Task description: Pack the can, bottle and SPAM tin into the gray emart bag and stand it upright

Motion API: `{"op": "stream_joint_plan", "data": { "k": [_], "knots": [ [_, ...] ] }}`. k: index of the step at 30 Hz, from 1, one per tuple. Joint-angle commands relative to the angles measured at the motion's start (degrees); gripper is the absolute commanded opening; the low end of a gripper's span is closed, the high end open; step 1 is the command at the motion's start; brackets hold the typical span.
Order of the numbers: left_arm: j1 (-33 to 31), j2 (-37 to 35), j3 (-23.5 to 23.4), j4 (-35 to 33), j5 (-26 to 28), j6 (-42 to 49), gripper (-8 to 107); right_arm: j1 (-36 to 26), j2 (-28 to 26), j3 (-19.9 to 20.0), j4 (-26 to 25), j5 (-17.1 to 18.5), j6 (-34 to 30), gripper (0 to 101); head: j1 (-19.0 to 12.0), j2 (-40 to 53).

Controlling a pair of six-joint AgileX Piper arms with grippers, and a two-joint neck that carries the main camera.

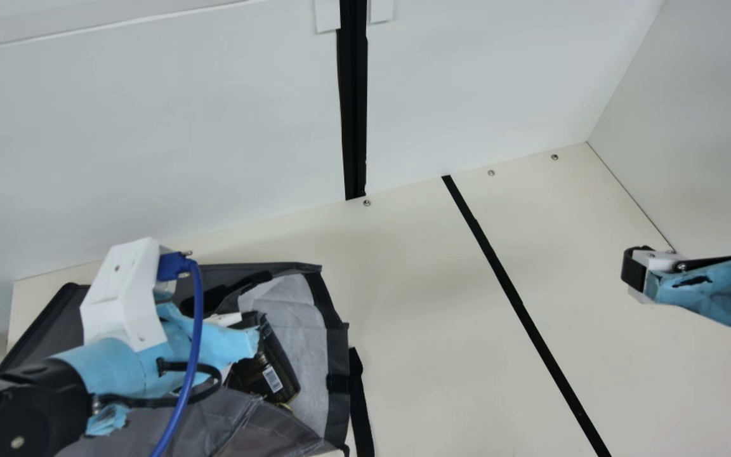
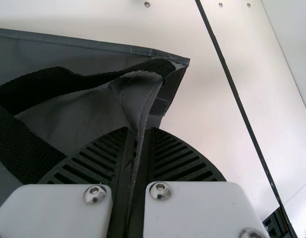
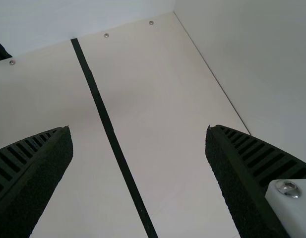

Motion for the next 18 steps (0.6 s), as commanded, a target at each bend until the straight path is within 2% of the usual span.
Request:
{"op": "stream_joint_plan", "data": {
  "k": [1,18],
  "knots": [
    [0.0,0.0,0.0,0.0,0.0,0.0,-8,-0.1,-0.1,0.1,0.3,0.0,0.1,95,-1.3,0.0],
    [0.0,0.0,0.0,0.0,0.0,0.0,-8,0.1,-0.7,2.0,2.6,0.0,-0.3,95,-1.3,0.0]
  ]
}}
